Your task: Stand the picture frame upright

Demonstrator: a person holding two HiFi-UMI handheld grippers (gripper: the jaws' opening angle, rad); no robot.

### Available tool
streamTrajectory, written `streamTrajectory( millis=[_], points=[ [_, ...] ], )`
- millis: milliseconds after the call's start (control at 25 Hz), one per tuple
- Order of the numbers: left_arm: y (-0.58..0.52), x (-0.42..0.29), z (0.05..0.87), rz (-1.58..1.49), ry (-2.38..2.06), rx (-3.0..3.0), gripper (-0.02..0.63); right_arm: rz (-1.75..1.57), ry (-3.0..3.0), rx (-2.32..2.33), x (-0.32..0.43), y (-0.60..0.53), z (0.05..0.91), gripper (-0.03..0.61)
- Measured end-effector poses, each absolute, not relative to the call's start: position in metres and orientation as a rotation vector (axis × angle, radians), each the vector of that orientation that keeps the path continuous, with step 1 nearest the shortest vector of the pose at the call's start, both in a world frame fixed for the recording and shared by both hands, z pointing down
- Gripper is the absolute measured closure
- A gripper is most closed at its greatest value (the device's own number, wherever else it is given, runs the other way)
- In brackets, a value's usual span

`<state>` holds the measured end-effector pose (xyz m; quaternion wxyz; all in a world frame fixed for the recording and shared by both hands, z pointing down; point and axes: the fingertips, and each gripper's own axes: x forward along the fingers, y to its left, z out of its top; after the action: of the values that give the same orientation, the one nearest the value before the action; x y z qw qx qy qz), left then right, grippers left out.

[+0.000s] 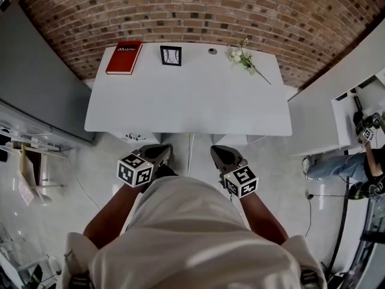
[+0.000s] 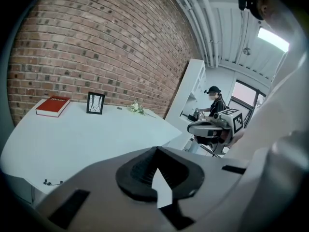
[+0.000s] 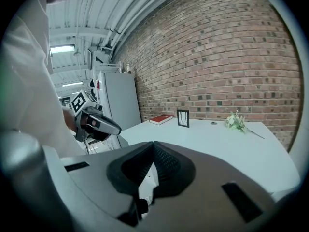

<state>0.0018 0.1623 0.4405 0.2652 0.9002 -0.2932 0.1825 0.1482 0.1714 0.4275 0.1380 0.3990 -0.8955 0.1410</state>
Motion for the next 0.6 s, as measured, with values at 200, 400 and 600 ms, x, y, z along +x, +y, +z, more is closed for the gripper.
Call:
streamTrajectory(
  millis=[200,400,600],
  points=[
    [0.162,0.006,0.446,0.496,-0.772,2.425,0.620,0.420,-2.582,1.167,0.151,0.175,0.436,0.574],
    [0.162,0.006,0.448,0.500,-0.767,2.417,0.619,0.443,-2.575,1.161,0.151,0.179,0.437,0.574],
    [0.164,0.008,0.452,0.509,-0.757,2.408,0.618,0.443,-2.573,1.167,0.154,0.180,0.440,0.574]
  ],
)
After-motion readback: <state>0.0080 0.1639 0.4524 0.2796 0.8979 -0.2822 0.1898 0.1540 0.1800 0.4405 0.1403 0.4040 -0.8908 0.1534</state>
